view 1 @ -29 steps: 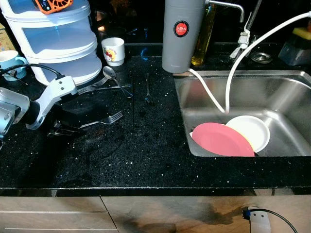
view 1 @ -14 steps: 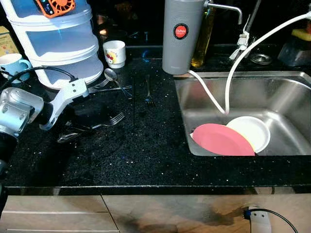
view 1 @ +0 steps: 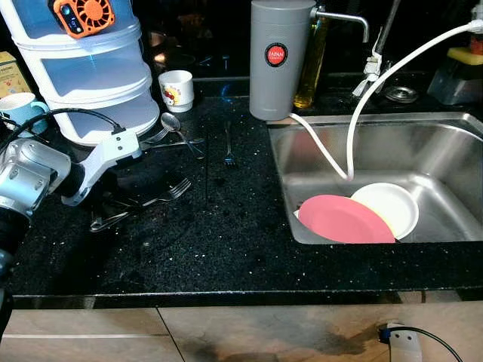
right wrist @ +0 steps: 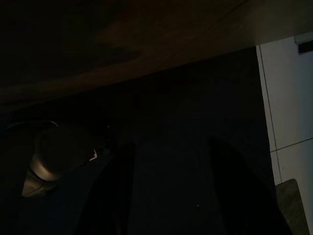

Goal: Kitchen organization

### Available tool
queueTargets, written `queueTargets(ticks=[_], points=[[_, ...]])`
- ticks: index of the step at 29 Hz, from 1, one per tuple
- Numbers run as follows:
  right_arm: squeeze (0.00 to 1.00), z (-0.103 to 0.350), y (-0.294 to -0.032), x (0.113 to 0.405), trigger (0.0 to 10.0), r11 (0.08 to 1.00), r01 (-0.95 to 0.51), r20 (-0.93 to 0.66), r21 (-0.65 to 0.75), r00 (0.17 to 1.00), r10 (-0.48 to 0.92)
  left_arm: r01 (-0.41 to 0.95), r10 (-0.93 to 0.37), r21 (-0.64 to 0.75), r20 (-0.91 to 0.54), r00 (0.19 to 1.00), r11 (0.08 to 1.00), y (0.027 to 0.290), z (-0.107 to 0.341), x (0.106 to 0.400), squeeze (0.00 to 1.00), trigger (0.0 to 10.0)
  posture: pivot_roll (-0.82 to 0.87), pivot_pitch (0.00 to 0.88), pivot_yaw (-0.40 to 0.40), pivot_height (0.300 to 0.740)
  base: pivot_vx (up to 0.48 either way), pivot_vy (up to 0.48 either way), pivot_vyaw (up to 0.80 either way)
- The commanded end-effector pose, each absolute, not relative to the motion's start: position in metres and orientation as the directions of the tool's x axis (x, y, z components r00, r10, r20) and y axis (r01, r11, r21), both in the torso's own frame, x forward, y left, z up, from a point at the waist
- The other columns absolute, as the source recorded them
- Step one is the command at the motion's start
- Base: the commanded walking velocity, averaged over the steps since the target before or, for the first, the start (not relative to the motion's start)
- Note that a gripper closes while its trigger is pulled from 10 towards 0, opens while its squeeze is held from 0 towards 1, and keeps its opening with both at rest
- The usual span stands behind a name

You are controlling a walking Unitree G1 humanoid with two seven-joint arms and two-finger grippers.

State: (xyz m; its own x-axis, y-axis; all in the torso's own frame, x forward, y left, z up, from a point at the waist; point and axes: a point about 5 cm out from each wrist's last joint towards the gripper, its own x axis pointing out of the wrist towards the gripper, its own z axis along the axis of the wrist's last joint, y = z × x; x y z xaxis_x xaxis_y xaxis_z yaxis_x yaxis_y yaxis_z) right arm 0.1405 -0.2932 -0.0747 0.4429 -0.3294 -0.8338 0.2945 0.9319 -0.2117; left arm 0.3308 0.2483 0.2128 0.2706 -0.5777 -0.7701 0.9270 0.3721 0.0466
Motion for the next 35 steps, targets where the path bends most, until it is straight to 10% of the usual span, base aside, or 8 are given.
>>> queueTargets(ticks=[1, 11, 28, 29, 35], points=[[0.00, -0.074, -0.292, 0.145, 10.0, 0.934, 0.288, -0.829, -0.211, 0.454, -0.327, 0.916, -0.567, -0.049, -0.798, 0.204, 0.399, 0.246, 0.183, 0.326, 0.00, 0.0, -0.03, 0.030, 0.054, 0.740, 0.000, 0.000, 0.00], [0.00, -0.074, -0.291, 0.145, 10.0, 0.935, 0.285, -0.829, -0.212, 0.454, -0.327, 0.895, -0.837, -0.026, -0.365, 0.407, 0.446, 0.220, 0.247, 0.347, 0.00, 0.0, -0.03, 0.033, 0.051, 0.740, 0.000, 0.000, 0.00], [0.00, -0.074, -0.294, 0.142, 10.0, 0.934, 0.281, -0.829, -0.222, 0.449, -0.332, 0.950, -0.845, -0.135, 0.435, 0.311, 0.280, 0.193, 0.307, 0.326, 0.00, 0.0, -0.04, 0.032, 0.037, 0.740, 0.000, 0.000, 0.00], [0.00, -0.073, -0.295, 0.143, 10.0, 0.933, 0.280, -0.828, -0.224, 0.451, -0.334, 0.939, -0.804, -0.150, 0.486, 0.342, 0.309, 0.188, 0.308, 0.326, 0.00, 10.0, -0.04, 0.030, 0.032, 0.740, 0.000, 0.000, 0.00], [0.00, -0.070, -0.300, 0.143, 10.0, 0.936, 0.263, -0.829, -0.234, 0.449, -0.334, 0.911, -0.650, -0.226, 0.643, 0.405, 0.344, 0.150, 0.300, 0.314, 0.00, 10.0, -0.04, 0.022, 0.014, 0.740, 0.000, 0.000, -0.13]])
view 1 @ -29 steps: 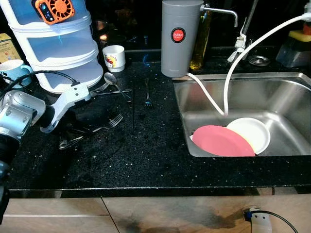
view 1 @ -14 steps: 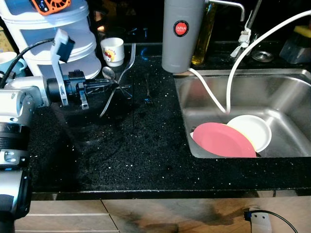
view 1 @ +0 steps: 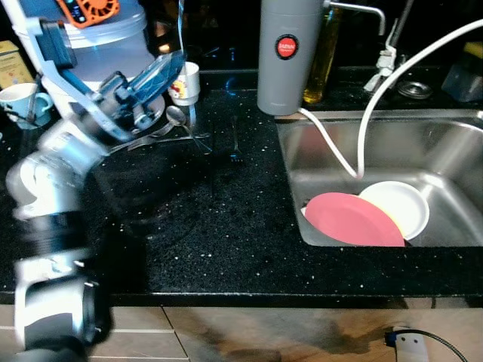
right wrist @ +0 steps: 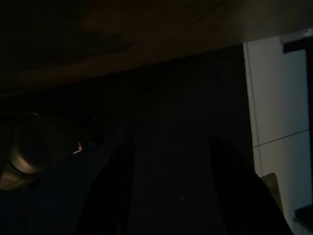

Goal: Kitchen organization

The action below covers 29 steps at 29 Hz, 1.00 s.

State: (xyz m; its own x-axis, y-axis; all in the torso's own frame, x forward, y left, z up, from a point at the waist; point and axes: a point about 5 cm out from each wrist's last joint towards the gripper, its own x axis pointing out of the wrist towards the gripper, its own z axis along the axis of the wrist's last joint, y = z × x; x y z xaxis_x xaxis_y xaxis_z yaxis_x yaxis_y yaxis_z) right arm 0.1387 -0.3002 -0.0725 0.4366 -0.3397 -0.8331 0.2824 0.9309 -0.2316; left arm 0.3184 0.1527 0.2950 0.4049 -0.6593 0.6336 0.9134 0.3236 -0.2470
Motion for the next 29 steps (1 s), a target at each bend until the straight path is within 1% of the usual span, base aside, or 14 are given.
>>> queueTargets(ticks=[1, 3, 4, 5, 8, 12, 14, 15, 20, 23, 25, 29], points=[[0.00, -0.071, -0.301, 0.143, 10.0, 0.936, 0.264, -0.831, -0.233, 0.447, -0.333, 0.910, -0.652, -0.232, 0.638, 0.409, 0.344, 0.146, 0.298, 0.313, 0.00, 10.0, -0.03, 0.021, 0.013, 0.740, 0.000, 0.000, -0.79], [0.00, -0.071, -0.301, 0.143, 10.0, 0.937, 0.260, -0.834, -0.235, 0.441, -0.332, 0.897, -0.668, -0.224, 0.604, 0.434, 0.381, 0.141, 0.294, 0.314, 0.00, 10.0, -0.03, 0.019, 0.010, 0.740, 0.000, 0.000, -0.79], [0.00, -0.071, -0.301, 0.142, 10.0, 0.939, 0.248, -0.835, -0.239, 0.441, -0.330, 0.884, -0.663, -0.236, 0.591, 0.460, 0.403, 0.139, 0.292, 0.314, 0.00, 10.0, -0.03, 0.016, 0.006, 0.740, 0.000, 0.000, -0.79], [0.00, -0.072, -0.300, 0.142, 10.0, 0.943, 0.222, -0.837, -0.250, 0.439, -0.325, 0.860, -0.646, -0.252, 0.575, 0.502, 0.444, 0.137, 0.289, 0.315, 0.00, 10.0, -0.03, 0.014, 0.004, 0.740, 0.000, 0.000, -0.79], [0.00, -0.072, -0.299, 0.141, 10.0, 0.944, 0.213, -0.838, -0.253, 0.439, -0.324, 0.852, -0.634, -0.265, 0.576, 0.515, 0.451, 0.136, 0.288, 0.314, 0.00, 10.0, -0.03, 0.014, 0.004, 0.740, 0.000, 0.000, -0.79], [0.00, -0.073, -0.296, 0.140, 10.0, 0.951, 0.168, -0.846, -0.261, 0.434, -0.309, 0.824, -0.614, -0.247, 0.566, 0.550, 0.510, 0.132, 0.286, 0.309, 0.00, 10.0, -0.03, 0.004, -0.002, 0.740, 0.000, 0.000, 0.00], [0.00, -0.075, -0.293, 0.140, 10.0, 0.956, 0.137, -0.854, -0.260, 0.429, -0.293, 0.809, -0.596, -0.255, 0.567, 0.568, 0.529, 0.129, 0.286, 0.307, 0.00, 10.0, -0.03, 0.000, -0.004, 0.740, 0.000, 0.000, 0.00], [0.00, -0.077, -0.288, 0.140, 10.0, 0.960, 0.123, -0.859, -0.253, 0.427, -0.281, 0.792, -0.586, -0.249, 0.558, 0.587, 0.557, 0.127, 0.285, 0.307, 0.00, 10.0, -0.02, 0.000, -0.005, 0.740, 0.000, 0.000, 0.00], [0.00, -0.079, -0.283, 0.140, 10.0, 0.963, 0.097, -0.863, -0.253, 0.428, -0.270, 0.757, -0.568, -0.239, 0.535, 0.626, 0.608, 0.125, 0.282, 0.309, 0.00, 10.0, -0.02, 0.000, -0.003, 0.740, 0.000, 0.000, 0.00], [0.00, -0.079, -0.283, 0.140, 10.0, 0.963, 0.093, -0.863, -0.253, 0.428, -0.268, 0.753, -0.568, -0.236, 0.531, 0.629, 0.614, 0.125, 0.282, 0.309, 0.00, 10.0, -0.02, 0.000, -0.003, 0.740, 0.000, 0.000, 0.00], [0.00, -0.081, -0.279, 0.139, 10.0, 0.964, 0.083, -0.866, -0.252, 0.426, -0.263, 0.750, -0.581, -0.223, 0.510, 0.635, 0.623, 0.117, 0.277, 0.307, 0.00, 10.0, -0.02, 0.000, -0.001, 0.740, 0.000, -0.407, 0.00], [0.00, -0.082, -0.278, 0.138, 10.0, 0.965, 0.074, -0.869, -0.251, 0.422, -0.259, 0.750, -0.588, -0.223, 0.498, 0.637, 0.623, 0.112, 0.274, 0.305, 0.00, 10.0, -0.02, 0.000, -0.003, 0.740, 0.000, -0.415, 0.00]])
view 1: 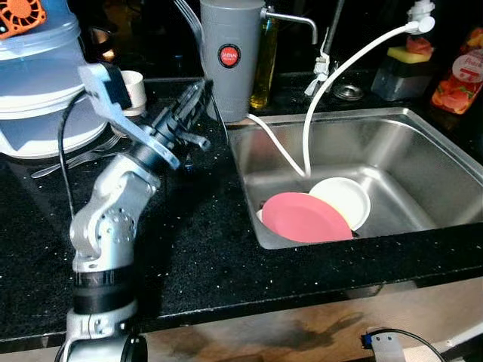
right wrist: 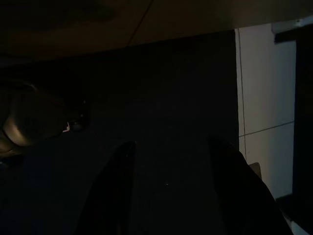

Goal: Kitchen organization

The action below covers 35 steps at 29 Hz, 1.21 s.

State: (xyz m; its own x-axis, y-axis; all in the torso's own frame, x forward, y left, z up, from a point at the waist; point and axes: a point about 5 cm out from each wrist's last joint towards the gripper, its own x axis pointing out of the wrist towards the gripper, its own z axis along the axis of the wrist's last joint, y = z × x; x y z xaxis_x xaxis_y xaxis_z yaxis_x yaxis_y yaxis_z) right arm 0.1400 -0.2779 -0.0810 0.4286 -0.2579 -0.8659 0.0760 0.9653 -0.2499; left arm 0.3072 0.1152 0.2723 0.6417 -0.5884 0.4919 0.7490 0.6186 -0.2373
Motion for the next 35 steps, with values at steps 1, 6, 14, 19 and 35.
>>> queueTargets(ticks=[1, 6, 14, 19, 35], points=[[0.00, -0.082, -0.277, 0.137, 10.0, 0.965, 0.070, -0.870, -0.251, 0.420, -0.257, 0.755, -0.594, -0.228, 0.495, 0.634, 0.615, 0.109, 0.272, 0.304, 0.00, 10.0, -0.02, 0.000, -0.002, 0.740, 0.000, -0.435, 0.00], [0.00, -0.083, -0.276, 0.136, 10.0, 0.966, 0.066, -0.873, -0.251, 0.416, -0.255, 0.761, -0.606, -0.219, 0.490, 0.627, 0.611, 0.100, 0.271, 0.301, 0.00, 10.0, -0.02, 0.000, -0.004, 0.740, 0.000, -0.443, 0.00], [0.00, -0.084, -0.275, 0.135, 10.0, 0.966, 0.066, -0.875, -0.251, 0.411, -0.255, 0.781, -0.625, -0.205, 0.497, 0.602, 0.589, 0.093, 0.274, 0.298, 0.00, 10.0, -0.02, 0.000, -0.004, 0.740, 0.000, -0.451, 0.00], [0.00, -0.085, -0.273, 0.134, 10.0, 0.969, 0.056, -0.879, -0.241, 0.410, -0.242, 0.785, -0.627, -0.206, 0.499, 0.598, 0.584, 0.091, 0.274, 0.297, 0.00, 10.0, -0.02, 0.000, -0.004, 0.740, 0.000, -0.454, -0.46], [0.00, -0.085, -0.272, 0.135, 10.0, 0.968, 0.052, -0.876, -0.246, 0.415, -0.245, 0.757, -0.643, -0.110, 0.458, 0.614, 0.644, 0.085, 0.281, 0.302, 0.00, 10.0, -0.02, 0.000, -0.007, 0.740, 0.000, -0.227, -0.14]])
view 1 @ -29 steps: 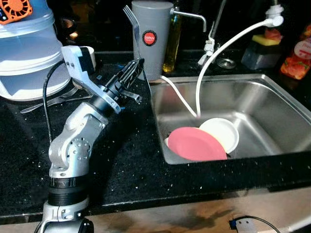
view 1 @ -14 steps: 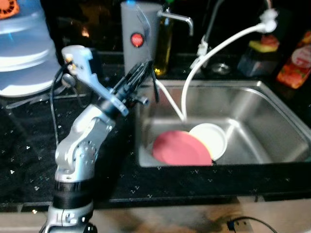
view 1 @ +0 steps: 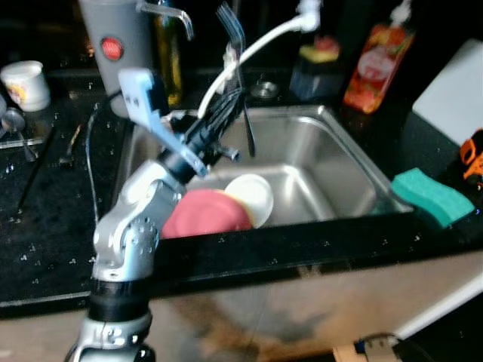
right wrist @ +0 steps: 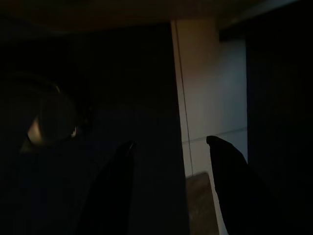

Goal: Kitchen organization

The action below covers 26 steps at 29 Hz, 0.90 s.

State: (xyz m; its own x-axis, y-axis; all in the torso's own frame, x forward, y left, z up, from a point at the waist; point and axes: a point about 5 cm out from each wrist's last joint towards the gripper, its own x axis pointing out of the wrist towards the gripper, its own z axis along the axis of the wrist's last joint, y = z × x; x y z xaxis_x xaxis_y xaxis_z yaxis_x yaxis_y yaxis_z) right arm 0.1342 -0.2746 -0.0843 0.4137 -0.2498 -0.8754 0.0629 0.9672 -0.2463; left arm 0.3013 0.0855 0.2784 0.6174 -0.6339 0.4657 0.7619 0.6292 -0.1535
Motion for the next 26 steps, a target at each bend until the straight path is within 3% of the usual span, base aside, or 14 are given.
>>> queueTargets(ticks=[1, 6, 14, 19, 23, 26], points=[[0.00, -0.085, -0.272, 0.135, 10.0, 0.968, 0.051, -0.876, -0.246, 0.415, -0.244, 0.750, -0.650, -0.080, 0.443, 0.617, 0.657, 0.085, 0.281, 0.304, 0.00, 10.0, -0.02, 0.000, -0.007, 0.740, 0.000, 0.000, 0.00], [0.00, -0.085, -0.271, 0.134, 10.0, 0.968, 0.049, -0.877, -0.246, 0.415, -0.244, 0.707, -0.673, 0.049, 0.361, 0.646, 0.705, 0.088, 0.279, 0.313, 0.00, 10.0, -0.03, 0.000, -0.001, 0.740, 0.000, 0.000, 0.00], [0.00, -0.086, -0.271, 0.133, 10.0, 0.968, 0.051, -0.876, -0.247, 0.414, -0.246, 0.569, -0.628, 0.301, 0.154, 0.763, 0.765, 0.109, 0.262, 0.340, 0.00, 10.0, -0.04, 0.004, 0.009, 0.740, 0.000, 0.000, 0.00], [0.00, -0.086, -0.271, 0.132, 10.0, 0.967, 0.049, -0.876, -0.249, 0.414, -0.247, 0.545, -0.616, 0.458, 0.008, 0.788, 0.703, 0.123, 0.247, 0.354, 0.00, 10.0, -0.04, 0.014, 0.018, 0.740, 0.000, 0.000, 0.00], [0.00, -0.087, -0.270, 0.131, 10.0, 0.967, 0.048, -0.876, -0.251, 0.414, -0.247, 0.677, -0.710, 0.481, -0.146, 0.689, 0.558, 0.122, 0.224, 0.355, 0.00, 10.0, -0.05, 0.020, 0.019, 0.740, 0.000, 0.000, 0.00], [0.00, -0.087, -0.270, 0.130, 10.0, 0.967, 0.045, -0.877, -0.251, 0.413, -0.246, 0.746, -0.750, 0.532, -0.278, 0.600, 0.400, 0.116, 0.208, 0.351, 0.00, 10.0, -0.04, 0.020, 0.022, 0.740, 0.000, 0.000, 0.00]])
